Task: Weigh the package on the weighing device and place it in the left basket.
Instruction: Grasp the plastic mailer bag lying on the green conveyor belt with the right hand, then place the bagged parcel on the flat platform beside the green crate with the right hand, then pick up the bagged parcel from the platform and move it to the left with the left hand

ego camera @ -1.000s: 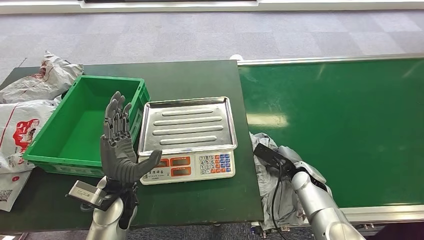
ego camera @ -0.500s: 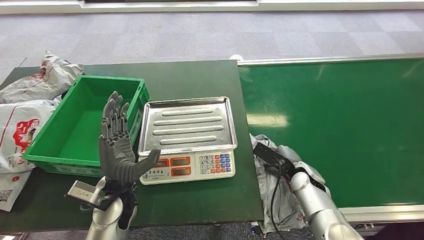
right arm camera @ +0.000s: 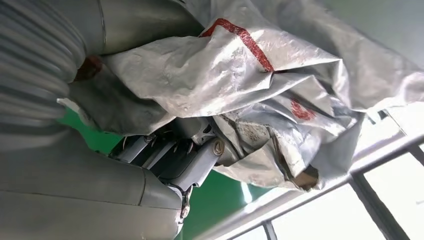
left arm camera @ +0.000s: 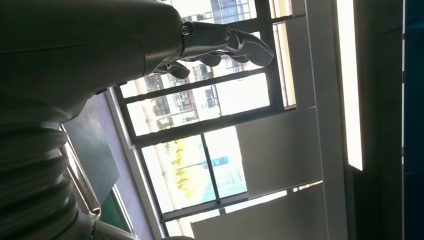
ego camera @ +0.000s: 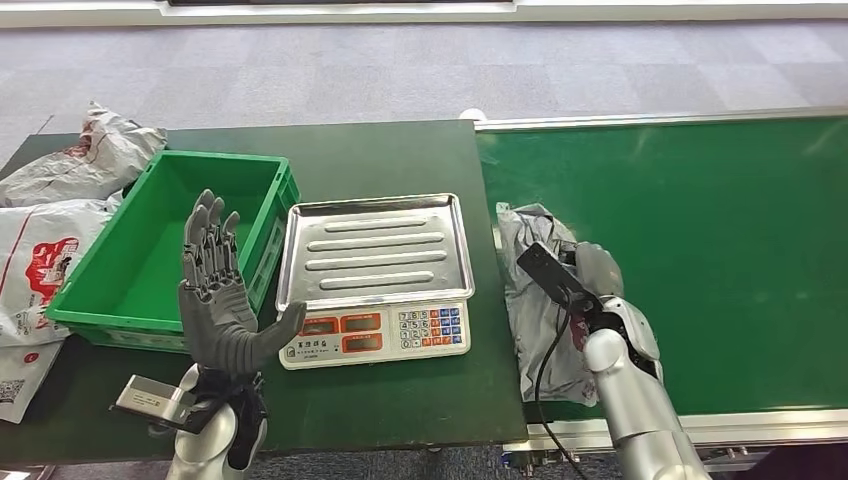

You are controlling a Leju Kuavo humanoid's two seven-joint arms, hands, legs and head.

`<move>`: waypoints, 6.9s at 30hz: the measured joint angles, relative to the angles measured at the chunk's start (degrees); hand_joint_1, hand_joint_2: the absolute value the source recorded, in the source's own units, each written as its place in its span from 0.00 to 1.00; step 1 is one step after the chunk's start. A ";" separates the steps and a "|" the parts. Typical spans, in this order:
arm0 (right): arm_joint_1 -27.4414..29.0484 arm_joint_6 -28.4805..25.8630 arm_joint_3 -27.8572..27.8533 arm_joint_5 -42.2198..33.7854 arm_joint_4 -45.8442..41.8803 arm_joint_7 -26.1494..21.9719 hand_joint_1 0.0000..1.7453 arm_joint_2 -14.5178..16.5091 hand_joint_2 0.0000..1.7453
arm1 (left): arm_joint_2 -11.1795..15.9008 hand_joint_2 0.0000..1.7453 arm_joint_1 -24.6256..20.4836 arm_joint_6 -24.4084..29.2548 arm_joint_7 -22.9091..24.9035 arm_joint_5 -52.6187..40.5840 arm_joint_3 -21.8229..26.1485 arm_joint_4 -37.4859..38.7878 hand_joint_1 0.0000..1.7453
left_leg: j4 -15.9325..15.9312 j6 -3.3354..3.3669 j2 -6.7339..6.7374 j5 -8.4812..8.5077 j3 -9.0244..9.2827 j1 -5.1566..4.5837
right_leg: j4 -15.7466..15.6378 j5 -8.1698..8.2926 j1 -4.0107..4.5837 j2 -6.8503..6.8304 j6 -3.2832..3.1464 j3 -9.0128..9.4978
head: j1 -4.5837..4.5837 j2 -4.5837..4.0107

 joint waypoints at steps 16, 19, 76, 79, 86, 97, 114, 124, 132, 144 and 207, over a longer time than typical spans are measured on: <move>3.02 -12.66 0.07 -5.23 -21.82 -4.05 1.00 4.44 1.00 | -0.03 1.00 -0.98 -0.33 0.01 0.73 -0.19 0.88 0.00 | 0.00 -0.04 0.01 0.05 0.01 0.00 | 0.01 0.01 0.00 0.01 -0.01 0.00 | 0.00 0.00; -0.20 -17.89 0.94 -11.64 -22.12 -7.77 1.00 6.58 1.00 | -0.30 1.00 -2.18 -0.33 0.01 1.75 -1.10 2.13 0.00 | 0.00 -0.08 0.02 0.10 0.02 0.01 | 0.01 0.04 0.01 0.02 -0.04 -0.01 | 0.00 0.00; -27.52 -19.91 26.74 -24.12 34.95 -3.38 0.00 16.19 0.00 | -0.43 1.00 -5.46 -0.08 -0.01 4.02 -6.34 9.47 0.00 | -0.01 -0.07 -0.05 0.44 -0.21 0.06 | 0.04 0.29 0.07 -0.04 -0.07 -0.26 | -0.02 0.00; -27.54 -22.02 26.06 -23.13 34.89 -2.98 0.00 15.92 0.00 | -0.43 1.00 -5.41 -0.18 0.00 4.00 -6.34 9.47 0.00 | -0.01 -0.07 -0.04 0.44 -0.22 0.06 | 0.04 0.29 0.07 -0.04 -0.07 -0.25 | -0.01 0.00; -27.48 -24.14 24.93 -21.97 34.56 -2.80 0.00 15.62 0.00 | -0.43 1.00 -5.39 -0.31 0.01 3.92 -6.34 9.47 0.00 | -0.01 -0.08 -0.04 0.45 -0.21 0.06 | 0.04 0.30 0.07 -0.03 -0.07 -0.26 | -0.01 0.00; -18.85 -33.24 10.99 -13.04 12.41 -12.05 0.00 15.77 0.00 | -0.53 1.00 -5.28 -0.39 0.01 2.95 -6.25 9.88 0.00 | 0.00 -0.07 -0.15 0.45 -0.29 0.06 | 0.03 0.29 0.06 -0.18 -0.07 -0.26 | 0.00 0.00; 4.01 -32.98 2.43 -24.67 -50.91 -27.49 0.00 16.17 1.00 | 1.51 1.00 -9.70 7.32 10.06 -17.98 -5.05 20.14 0.00 | 0.00 -0.02 0.00 0.43 -0.33 0.00 | 0.00 0.29 0.02 -0.08 -0.05 -0.36 | 0.00 0.00; 5.09 -32.98 2.43 -25.33 -55.79 -27.49 0.00 16.17 1.00 | 1.97 1.00 -11.11 6.98 10.63 -20.22 -4.89 22.82 0.00 | 0.00 0.00 -0.04 0.47 -0.32 0.00 | 0.00 0.37 0.02 -0.09 -0.05 -0.35 | 0.00 0.00; 5.17 -32.92 3.65 -26.42 -55.54 -27.31 0.00 16.17 1.00 | 3.13 1.00 -19.20 3.21 13.91 -38.74 -6.05 37.44 0.00 | 0.00 -0.03 -0.05 0.54 -0.32 0.00 | 0.01 0.42 0.02 -0.10 -0.07 -0.33 | -0.01 0.00; 5.09 -32.89 5.26 -24.34 -54.16 -27.34 0.00 16.17 1.00 | 2.21 1.00 -27.16 -0.20 11.60 -42.53 -9.49 53.59 0.00 | 0.00 -0.03 -0.07 0.55 -0.34 0.00 | 0.01 0.46 0.02 -0.10 -0.07 -0.34 | 0.00 0.00; 3.66 -32.93 4.72 -24.93 -44.31 -27.33 0.00 16.17 1.00 | 0.50 1.00 -33.60 36.69 0.80 -75.96 23.00 28.25 1.00 | -0.04 -0.27 0.16 0.79 -0.64 0.13 | 0.14 0.67 0.14 0.17 -0.24 -0.82 | -0.04 0.00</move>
